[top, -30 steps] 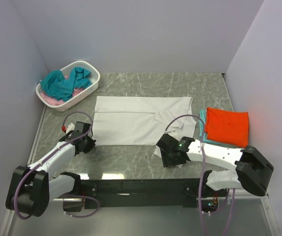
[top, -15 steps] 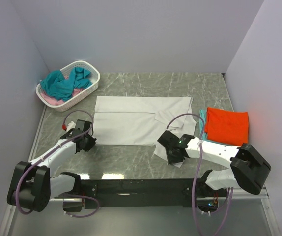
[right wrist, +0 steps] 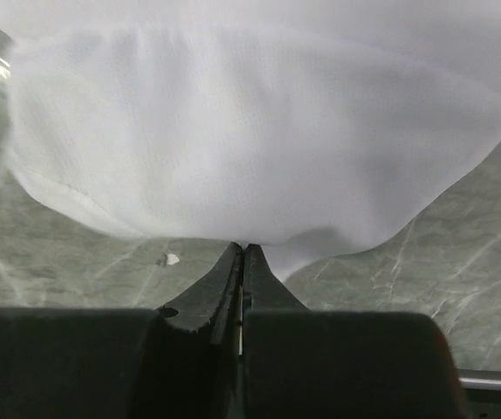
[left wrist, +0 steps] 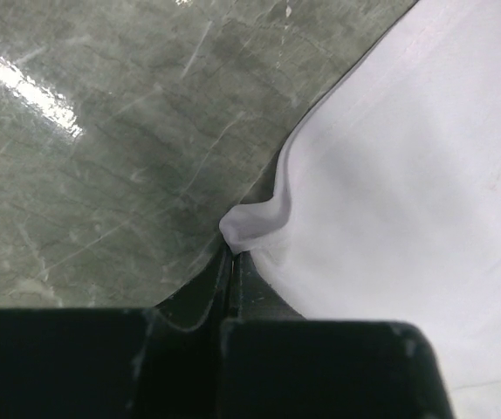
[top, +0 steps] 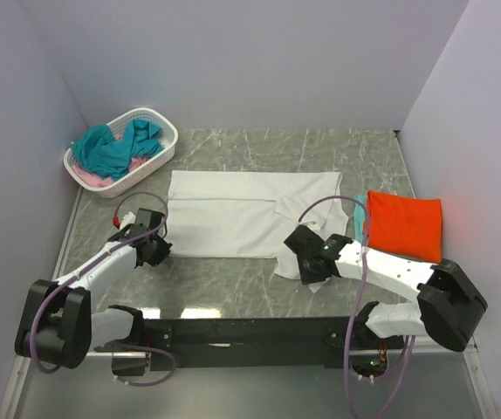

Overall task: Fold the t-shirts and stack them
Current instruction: Fold the tshirt

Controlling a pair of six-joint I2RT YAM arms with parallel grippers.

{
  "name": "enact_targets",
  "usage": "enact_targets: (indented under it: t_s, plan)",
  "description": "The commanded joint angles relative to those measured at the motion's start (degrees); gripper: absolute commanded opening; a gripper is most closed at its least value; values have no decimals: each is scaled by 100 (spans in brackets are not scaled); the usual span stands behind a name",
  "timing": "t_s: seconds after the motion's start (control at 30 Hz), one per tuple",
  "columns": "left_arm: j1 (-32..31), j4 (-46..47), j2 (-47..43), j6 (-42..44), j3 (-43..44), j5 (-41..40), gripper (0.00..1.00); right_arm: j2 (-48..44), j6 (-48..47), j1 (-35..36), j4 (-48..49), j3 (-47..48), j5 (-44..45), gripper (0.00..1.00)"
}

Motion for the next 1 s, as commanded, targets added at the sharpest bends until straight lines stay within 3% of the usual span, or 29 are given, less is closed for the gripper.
enact_targets:
  t_s: [0.0,0.3,0.97]
  plan:
    - [27,-20,61,164,309,-74,1,-288,36,-71,-138,488,559,0]
    - [36,-258,210,243,958,-267,1,-86,-341,-589,-138,1525,1457,0]
    - [150,-337,1554,489,2444,-398,1,1074,-1510,-1723,460,3221,1062,0]
